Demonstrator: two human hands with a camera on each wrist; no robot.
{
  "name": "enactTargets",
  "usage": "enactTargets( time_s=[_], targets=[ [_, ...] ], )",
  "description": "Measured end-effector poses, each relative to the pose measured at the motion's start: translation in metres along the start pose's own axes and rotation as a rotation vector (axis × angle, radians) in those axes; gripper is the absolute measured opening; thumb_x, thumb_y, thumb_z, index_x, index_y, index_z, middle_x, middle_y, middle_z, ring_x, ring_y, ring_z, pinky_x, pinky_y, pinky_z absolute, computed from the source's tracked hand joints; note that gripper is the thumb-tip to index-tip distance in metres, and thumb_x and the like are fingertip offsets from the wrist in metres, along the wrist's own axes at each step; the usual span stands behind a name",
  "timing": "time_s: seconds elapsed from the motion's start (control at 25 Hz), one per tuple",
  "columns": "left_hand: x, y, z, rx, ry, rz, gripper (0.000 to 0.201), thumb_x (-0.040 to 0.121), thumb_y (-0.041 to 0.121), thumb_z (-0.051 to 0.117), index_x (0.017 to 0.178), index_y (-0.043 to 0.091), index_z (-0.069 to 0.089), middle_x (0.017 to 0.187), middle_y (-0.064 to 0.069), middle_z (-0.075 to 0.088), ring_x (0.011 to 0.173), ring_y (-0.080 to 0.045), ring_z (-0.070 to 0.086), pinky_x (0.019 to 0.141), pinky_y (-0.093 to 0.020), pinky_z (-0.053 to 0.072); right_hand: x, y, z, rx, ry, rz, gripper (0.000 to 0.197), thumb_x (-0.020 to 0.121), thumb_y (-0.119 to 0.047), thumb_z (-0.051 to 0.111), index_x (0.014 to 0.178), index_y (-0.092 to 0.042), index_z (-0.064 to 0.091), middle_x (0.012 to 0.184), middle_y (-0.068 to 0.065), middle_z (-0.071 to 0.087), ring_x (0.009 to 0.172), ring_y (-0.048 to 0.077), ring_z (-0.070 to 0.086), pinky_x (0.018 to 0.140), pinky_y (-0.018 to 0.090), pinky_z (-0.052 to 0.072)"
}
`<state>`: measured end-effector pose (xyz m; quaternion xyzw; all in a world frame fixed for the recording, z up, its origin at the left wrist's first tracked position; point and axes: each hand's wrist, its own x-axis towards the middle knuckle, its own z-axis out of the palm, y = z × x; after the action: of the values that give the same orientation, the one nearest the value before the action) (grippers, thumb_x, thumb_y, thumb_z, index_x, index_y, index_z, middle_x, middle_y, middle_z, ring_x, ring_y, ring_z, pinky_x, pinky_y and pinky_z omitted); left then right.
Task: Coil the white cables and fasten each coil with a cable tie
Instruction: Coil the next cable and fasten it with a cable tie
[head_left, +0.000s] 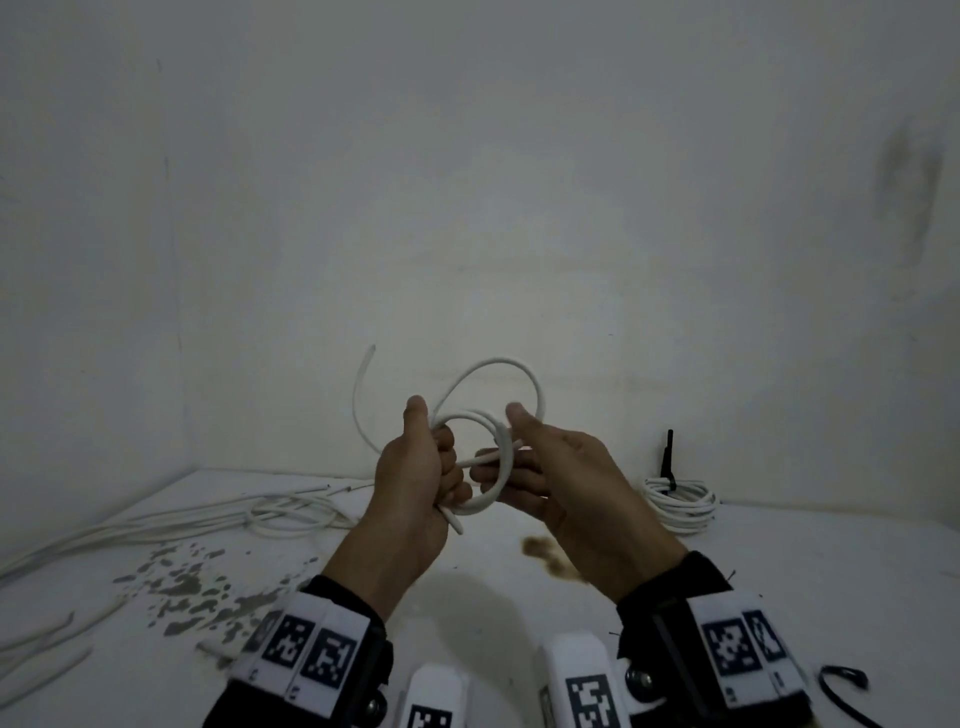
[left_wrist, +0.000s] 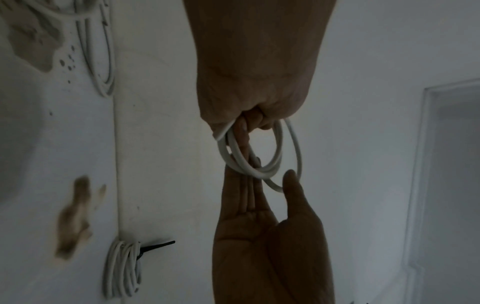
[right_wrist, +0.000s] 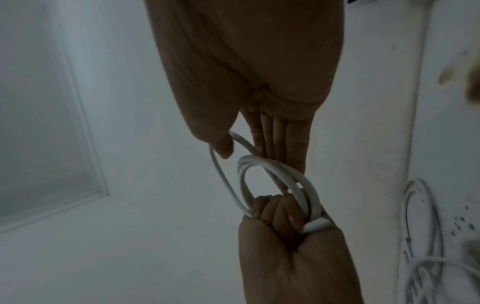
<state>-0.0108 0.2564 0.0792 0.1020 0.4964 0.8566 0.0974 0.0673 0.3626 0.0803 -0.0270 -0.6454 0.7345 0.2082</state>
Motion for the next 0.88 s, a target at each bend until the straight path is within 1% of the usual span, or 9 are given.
enactTargets(
  time_s=[0.12,0.24,0.4,0.48,0.56,0.64,0.76,0.84,0.88],
  targets=[
    [0.004,0.000,-0.002,0.106,0.072,0.061,0.053,0.101,0.051,0.036,0.064,0.013,0.042,0.042,0.005,0.029,0.032,-0.009,0.025,0.036,-0.022,0.026,0.003,0.008,0.003,-0.057,0.028,0.045,0.023,0.092,-0.013,0.069,0.107,0.004,0.067,0.100,0.018,0.076,0.085,0.025,0.068,0.077,0.036,0.058],
    [0.007,-0.002,-0.006,0.239,0.120,0.068,0.056,0.099,0.058,0.036,0.071,0.011,0.053,0.053,0.001,0.037,0.036,-0.011,0.032,0.037,-0.023,0.031,0.002,0.017,0.010,-0.036,0.038,0.133,0.020,0.096,-0.017,0.063,0.103,0.000,0.072,0.093,0.005,0.077,0.081,0.018,0.052,0.079,0.037,0.055],
    [0.015,-0.003,-0.014,0.186,0.128,0.007,0.055,0.093,0.061,0.048,0.066,0.014,0.053,0.053,0.000,0.040,0.040,-0.013,0.033,0.035,-0.021,0.030,-0.001,0.018,0.012,0.061,-0.042,0.171,0.016,0.097,-0.018,0.060,0.091,-0.011,0.074,0.098,0.006,0.075,0.085,0.019,0.050,0.083,0.039,0.052],
    [0.021,-0.005,-0.019,0.129,0.083,-0.071,0.053,0.087,0.062,0.057,0.063,0.016,0.052,0.054,0.000,0.041,0.039,-0.012,0.033,0.036,-0.021,0.029,-0.005,0.020,0.016,0.174,-0.090,0.180,0.017,0.096,-0.018,0.059,0.085,-0.012,0.071,0.089,0.004,0.072,0.087,0.019,0.057,0.090,0.042,0.048],
    [0.029,-0.009,-0.024,0.084,-0.038,-0.162,0.051,0.080,0.063,0.064,0.061,0.017,0.050,0.057,-0.002,0.042,0.041,-0.013,0.035,0.038,-0.020,0.030,-0.010,0.021,0.024,0.358,-0.154,0.196,0.016,0.091,-0.014,0.058,0.077,-0.012,0.065,0.082,0.007,0.068,0.087,0.022,0.062,0.094,0.045,0.045],
    [0.031,-0.013,-0.026,0.048,-0.127,-0.205,0.049,0.073,0.063,0.070,0.067,0.018,0.051,0.065,-0.003,0.044,0.048,-0.016,0.042,0.046,-0.024,0.037,-0.013,0.019,0.031,0.423,-0.185,0.177,0.015,0.083,-0.007,0.057,0.070,-0.011,0.063,0.071,0.008,0.064,0.076,0.024,0.061,0.085,0.040,0.046],
    [0.029,-0.008,-0.027,0.087,-0.091,-0.143,0.047,0.080,0.055,0.066,0.058,0.018,0.047,0.053,0.002,0.041,0.039,-0.013,0.037,0.041,-0.022,0.034,-0.008,0.025,0.034,-0.056,-0.085,-0.072,0.024,0.082,0.006,0.064,0.067,-0.011,0.054,0.068,0.009,0.056,0.065,0.019,0.055,0.065,0.029,0.047],
    [0.026,-0.001,-0.026,0.120,-0.051,-0.078,0.048,0.084,0.054,0.064,0.057,0.017,0.048,0.048,0.002,0.040,0.035,-0.013,0.033,0.040,-0.022,0.031,-0.006,0.029,0.027,-0.461,0.040,-0.196,0.024,0.084,-0.005,0.071,0.075,-0.013,0.050,0.084,0.003,0.052,0.070,0.015,0.053,0.064,0.024,0.046],
    [0.028,0.002,-0.027,0.118,-0.026,-0.060,0.048,0.085,0.053,0.064,0.059,0.016,0.048,0.048,0.002,0.040,0.033,-0.013,0.033,0.040,-0.022,0.031,-0.006,0.028,0.023,-0.576,0.085,-0.192,0.019,0.086,-0.014,0.072,0.085,-0.016,0.054,0.094,0.000,0.049,0.073,0.014,0.053,0.062,0.023,0.048]
  ],
)
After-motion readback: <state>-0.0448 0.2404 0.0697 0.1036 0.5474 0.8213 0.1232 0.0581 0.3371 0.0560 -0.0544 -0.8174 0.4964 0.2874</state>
